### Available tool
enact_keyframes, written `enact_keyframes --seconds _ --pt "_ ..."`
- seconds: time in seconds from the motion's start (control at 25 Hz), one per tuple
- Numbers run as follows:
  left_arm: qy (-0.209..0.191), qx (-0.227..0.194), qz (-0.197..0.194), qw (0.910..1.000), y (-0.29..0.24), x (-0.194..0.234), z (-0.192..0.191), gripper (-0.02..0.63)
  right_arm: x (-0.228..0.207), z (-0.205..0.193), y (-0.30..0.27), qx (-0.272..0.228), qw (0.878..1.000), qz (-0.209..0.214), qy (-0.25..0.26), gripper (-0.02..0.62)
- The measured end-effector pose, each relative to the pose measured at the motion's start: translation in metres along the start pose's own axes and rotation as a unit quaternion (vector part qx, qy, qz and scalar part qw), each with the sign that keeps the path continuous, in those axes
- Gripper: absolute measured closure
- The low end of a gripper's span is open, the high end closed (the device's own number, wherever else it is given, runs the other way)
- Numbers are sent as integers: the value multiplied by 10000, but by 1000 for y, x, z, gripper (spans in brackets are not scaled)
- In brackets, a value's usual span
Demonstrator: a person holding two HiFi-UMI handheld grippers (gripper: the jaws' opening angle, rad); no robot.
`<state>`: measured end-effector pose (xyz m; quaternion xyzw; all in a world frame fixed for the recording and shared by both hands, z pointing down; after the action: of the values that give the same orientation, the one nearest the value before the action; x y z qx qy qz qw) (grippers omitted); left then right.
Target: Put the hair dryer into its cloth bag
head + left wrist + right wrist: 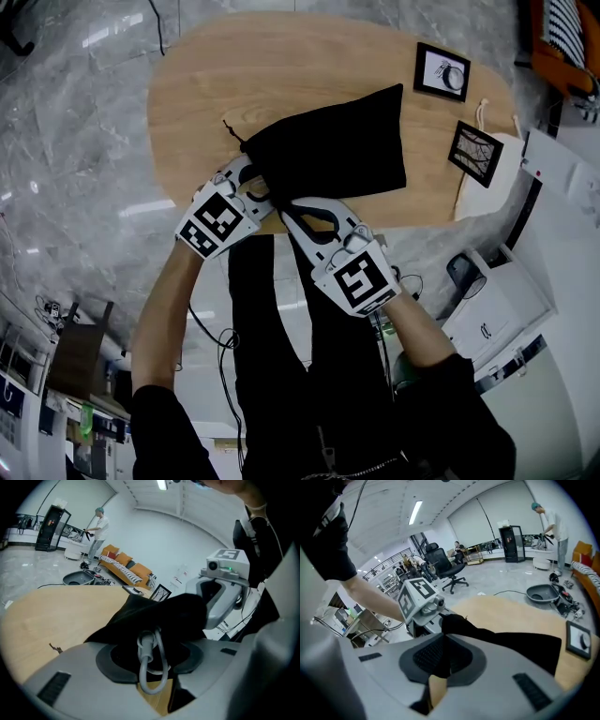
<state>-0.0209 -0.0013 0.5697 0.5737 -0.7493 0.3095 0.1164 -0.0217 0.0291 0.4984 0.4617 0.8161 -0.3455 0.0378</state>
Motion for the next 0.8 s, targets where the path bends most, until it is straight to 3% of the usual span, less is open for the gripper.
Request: enact_keyframes --seconds 0.24,0.48,0.8 --pt "187 -14 153 9997 -29 7 -25 423 11 -2 -8 163 9996 68 236 574" --pt "368 119 -97 9992 -54 13 -31 414 -1 -9 -4 66 9999 -97 -81 574" --pt "595 520 -273 9965 -33 20 -36 322 -11 -26 -9 440 9984 -242 256 574"
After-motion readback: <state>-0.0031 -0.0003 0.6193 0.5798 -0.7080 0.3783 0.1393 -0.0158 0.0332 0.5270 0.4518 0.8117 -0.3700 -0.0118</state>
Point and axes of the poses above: the fingertips, and each gripper's own axes: y backward along the fingers, x to its left, z out of its top, the point moved 2 cm from there along y, backward along the fingers, and after that the axes turned 12 degrees about -x, right-handed, at the moved point
